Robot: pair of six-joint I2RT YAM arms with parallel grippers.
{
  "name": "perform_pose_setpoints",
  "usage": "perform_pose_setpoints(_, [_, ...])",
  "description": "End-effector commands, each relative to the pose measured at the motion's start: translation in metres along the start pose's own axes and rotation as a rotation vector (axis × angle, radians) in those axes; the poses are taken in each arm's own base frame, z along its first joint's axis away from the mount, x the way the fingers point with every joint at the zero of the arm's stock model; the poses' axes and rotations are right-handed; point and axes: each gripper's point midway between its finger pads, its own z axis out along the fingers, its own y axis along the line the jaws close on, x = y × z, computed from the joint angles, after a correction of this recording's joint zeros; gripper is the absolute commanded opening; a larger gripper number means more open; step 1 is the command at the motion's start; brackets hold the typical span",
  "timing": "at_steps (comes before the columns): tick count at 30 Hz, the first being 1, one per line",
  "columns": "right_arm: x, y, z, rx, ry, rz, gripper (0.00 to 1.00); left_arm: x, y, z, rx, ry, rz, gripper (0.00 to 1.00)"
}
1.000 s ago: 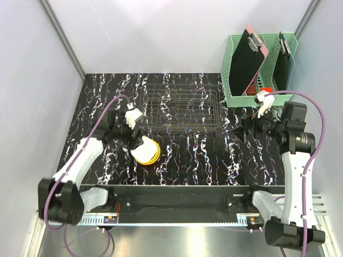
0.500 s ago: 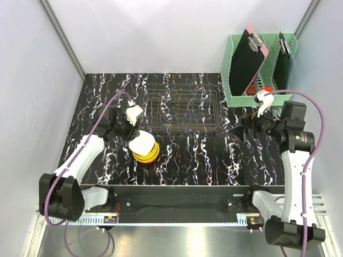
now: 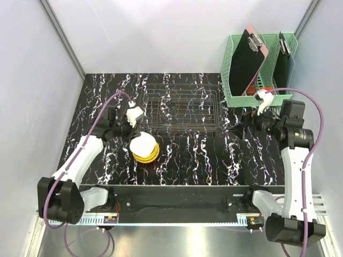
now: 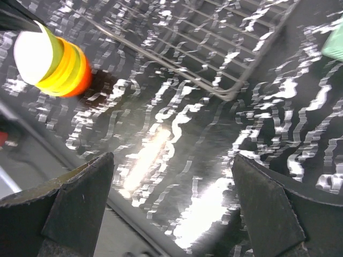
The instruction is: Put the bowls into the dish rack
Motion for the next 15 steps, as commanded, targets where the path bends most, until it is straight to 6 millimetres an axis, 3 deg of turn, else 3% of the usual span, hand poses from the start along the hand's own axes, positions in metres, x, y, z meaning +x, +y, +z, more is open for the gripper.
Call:
perform_pose_setpoints(1, [-0.025, 0.019, -0.001, -0.102, -0.055, 0.096, 1.00, -0.037, -0.018, -0.014, 0.099, -0.102, 0.065, 0.00])
perform_pose_setpoints(5, [-0.035, 0.049, 0.000, -0.344, -0.054, 0.154, 1.00, -0.057, -0.034, -0.032, 0.153, -0.153, 0.104, 0.00])
perform_pose_setpoints(9, [-0.055, 0.061, 0.005, -0.474, -0.027, 0.193, 1.00, -0.089, -0.049, -0.057, 0.185, -0.230, 0.162, 0.00])
perform_pose_setpoints(12, [-0.072, 0.075, 0.022, -0.571, 0.030, 0.198, 1.00, -0.110, -0.063, -0.071, 0.233, -0.284, 0.172, 0.00])
perform_pose_setpoints(15, [-0.075, 0.086, 0.042, -0.683, 0.101, 0.242, 1.00, -0.130, -0.077, -0.076, 0.265, -0.308, 0.197, 0.00])
